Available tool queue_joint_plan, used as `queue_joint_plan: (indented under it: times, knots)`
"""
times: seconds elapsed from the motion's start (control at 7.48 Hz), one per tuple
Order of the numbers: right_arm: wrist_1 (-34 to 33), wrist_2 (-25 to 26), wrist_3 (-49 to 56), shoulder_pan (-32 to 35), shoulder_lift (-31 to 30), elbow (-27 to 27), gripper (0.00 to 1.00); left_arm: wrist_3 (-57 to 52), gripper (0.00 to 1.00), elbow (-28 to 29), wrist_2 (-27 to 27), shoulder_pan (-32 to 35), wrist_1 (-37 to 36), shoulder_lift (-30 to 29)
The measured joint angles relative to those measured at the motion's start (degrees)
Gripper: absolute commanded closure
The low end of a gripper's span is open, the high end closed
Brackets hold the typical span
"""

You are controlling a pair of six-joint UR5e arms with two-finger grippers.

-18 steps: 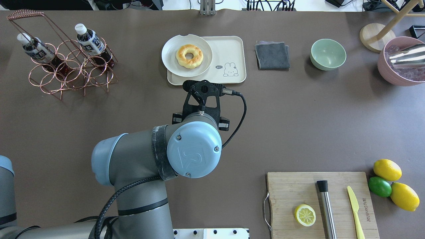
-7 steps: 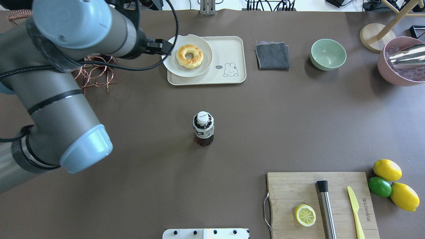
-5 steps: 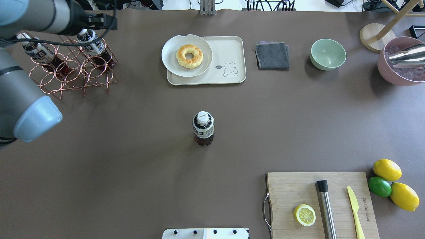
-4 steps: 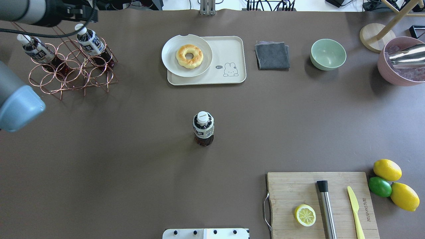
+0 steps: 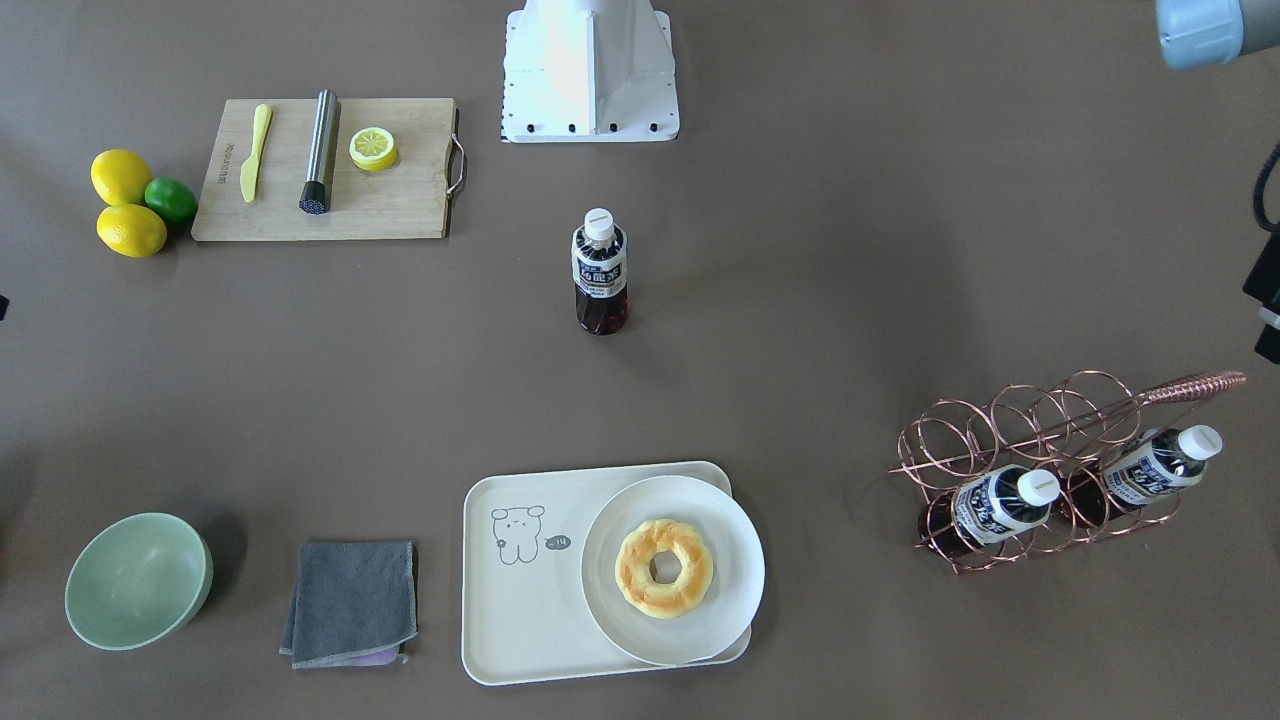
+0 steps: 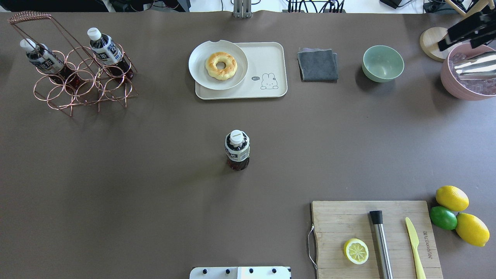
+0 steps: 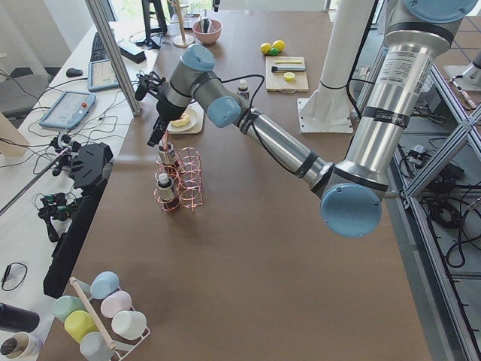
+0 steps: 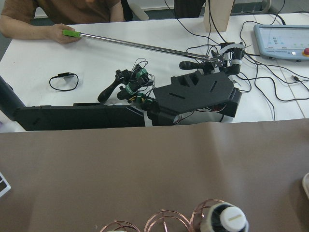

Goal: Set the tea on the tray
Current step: 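Withdraw the left arm to rest while the right arm reaches toward the bottle, then lower the right gripper over the bottle cap and close on it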

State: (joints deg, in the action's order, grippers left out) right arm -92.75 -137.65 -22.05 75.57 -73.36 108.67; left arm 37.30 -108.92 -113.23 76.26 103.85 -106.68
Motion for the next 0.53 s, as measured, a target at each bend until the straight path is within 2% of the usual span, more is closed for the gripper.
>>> queue_joint_plan:
  times: [0.13,0.4,0.53]
  knots:
    - [0.0,4.44,-6.21,-5.76,3.66,1.41,0.0,-1.72,0.03,2.63,-0.67,2.33,1.0,1.0]
    - [-0.18,12.29,-21.18,-16.09,11.89,2.61,0.1,-2.44,0.03,6.36,-2.31,6.76,1.42,2.72]
    - [-0.36,17.45,-28.7,-22.13,15.87,2.8,0.1,-2.65,0.03,8.54,-3.08,9.13,1.45,4.18]
